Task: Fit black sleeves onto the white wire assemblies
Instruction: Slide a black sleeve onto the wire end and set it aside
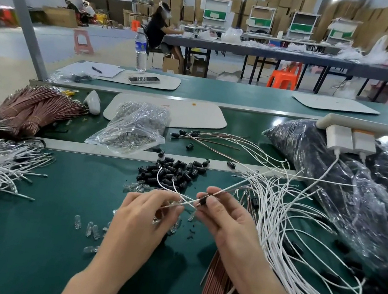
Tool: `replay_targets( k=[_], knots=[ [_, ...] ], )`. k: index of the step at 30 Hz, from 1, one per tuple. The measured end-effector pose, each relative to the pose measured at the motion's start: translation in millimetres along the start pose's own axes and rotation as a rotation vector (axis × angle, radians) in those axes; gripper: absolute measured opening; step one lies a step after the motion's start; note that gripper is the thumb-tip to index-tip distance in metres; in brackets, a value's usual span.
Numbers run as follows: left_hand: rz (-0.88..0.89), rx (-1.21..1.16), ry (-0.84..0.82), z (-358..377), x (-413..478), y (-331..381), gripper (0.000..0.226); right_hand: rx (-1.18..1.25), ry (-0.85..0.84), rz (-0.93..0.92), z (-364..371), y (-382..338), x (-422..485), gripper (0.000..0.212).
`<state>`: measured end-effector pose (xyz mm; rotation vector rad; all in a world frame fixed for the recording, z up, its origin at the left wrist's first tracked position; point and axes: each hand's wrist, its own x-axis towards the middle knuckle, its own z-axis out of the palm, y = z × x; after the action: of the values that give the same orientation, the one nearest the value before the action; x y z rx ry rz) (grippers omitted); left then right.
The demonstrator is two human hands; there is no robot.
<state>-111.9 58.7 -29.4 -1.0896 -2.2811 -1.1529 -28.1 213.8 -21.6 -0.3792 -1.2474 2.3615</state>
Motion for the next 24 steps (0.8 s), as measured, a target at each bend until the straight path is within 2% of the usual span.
replay_targets(
  k=[4, 10, 15, 20, 24],
  knots=[
    [-0.063, -0.014, -0.010, -7.3, 0.1, -9.3, 0.023, 0.123, 0.096, -0.006, -11.0, -11.0, 3.3, 0.032],
    [-0.049, -0.086, -0.012, -8.1, -0.8, -1.9, 0.011, 0.035, 0.049, 0.013, -1.5, -1.0, 0.3, 0.025],
    [-0.019, -0.097, -0.066, -9.1, 1.2, -9.0, 0.011, 0.110, 0.043, 0.002, -8.5, -10.3, 0.6, 0.028],
    [0.013, -0.175, -0.081, 1.6, -0.5, -0.9, 0.014, -0.001, -0.075, 0.076, 5.1, 2.6, -4.9, 0.020],
    [-0.058, -0.203, -0.066, 0.1, -0.2, -12.5, 0.015, 0.064, 0.013, 0.033, 0.8, -4.0, 0.3, 0.019]
  ],
)
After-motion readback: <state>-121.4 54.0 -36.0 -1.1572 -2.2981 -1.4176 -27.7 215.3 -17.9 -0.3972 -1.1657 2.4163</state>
